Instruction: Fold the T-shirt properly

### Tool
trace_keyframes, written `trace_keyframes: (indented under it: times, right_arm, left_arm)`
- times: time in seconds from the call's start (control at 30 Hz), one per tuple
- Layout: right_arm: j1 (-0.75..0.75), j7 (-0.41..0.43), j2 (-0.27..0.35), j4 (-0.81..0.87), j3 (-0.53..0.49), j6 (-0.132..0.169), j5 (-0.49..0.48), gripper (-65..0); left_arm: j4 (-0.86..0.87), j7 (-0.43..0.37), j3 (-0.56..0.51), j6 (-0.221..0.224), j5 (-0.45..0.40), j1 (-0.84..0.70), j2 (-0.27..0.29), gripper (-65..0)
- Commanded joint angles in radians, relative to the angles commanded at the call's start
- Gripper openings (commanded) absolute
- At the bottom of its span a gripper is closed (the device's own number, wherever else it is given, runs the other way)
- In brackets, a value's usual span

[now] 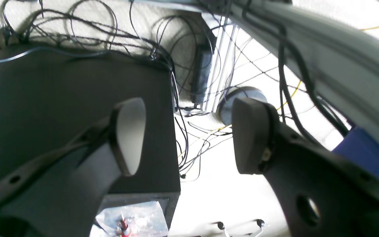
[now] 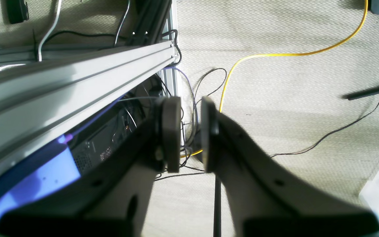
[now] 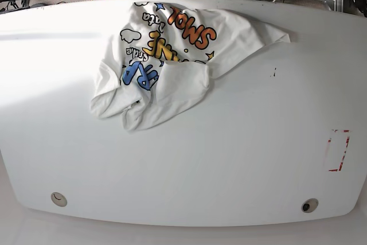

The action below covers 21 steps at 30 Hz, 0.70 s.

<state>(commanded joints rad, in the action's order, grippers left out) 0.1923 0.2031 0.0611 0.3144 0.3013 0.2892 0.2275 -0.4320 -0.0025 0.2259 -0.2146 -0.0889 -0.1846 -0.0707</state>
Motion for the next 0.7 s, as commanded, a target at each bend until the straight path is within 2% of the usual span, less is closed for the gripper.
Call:
trace_keyframes:
  times: [0.03,0.53,0.6,0.7]
  right_arm:
    - [-0.014,0.009,-0.005,-0.022,-0.001,0.005,0.000,-55.5]
    - [-0.006,0.011,-0.004,-0.016,-0.001,0.005,0.000,-55.6]
    - [-0.004,0.013,-0.002,-0.014,-0.001,0.005,0.000,-55.6]
    - [0.013,0.014,-0.002,-0.013,-0.001,0.005,0.000,-55.6]
  left_arm:
    - [0.304,0.005,-0.004,0.007,-0.010,0.101,-0.001,-26.1]
    - [0.302,0.002,-0.001,0.007,-0.009,0.096,-0.001,-26.1]
    - [0.302,-0.014,0.002,0.007,-0.007,0.093,-0.001,-26.1]
    - [0.302,-0.080,0.002,0.007,-0.007,0.060,-0.001,-26.1]
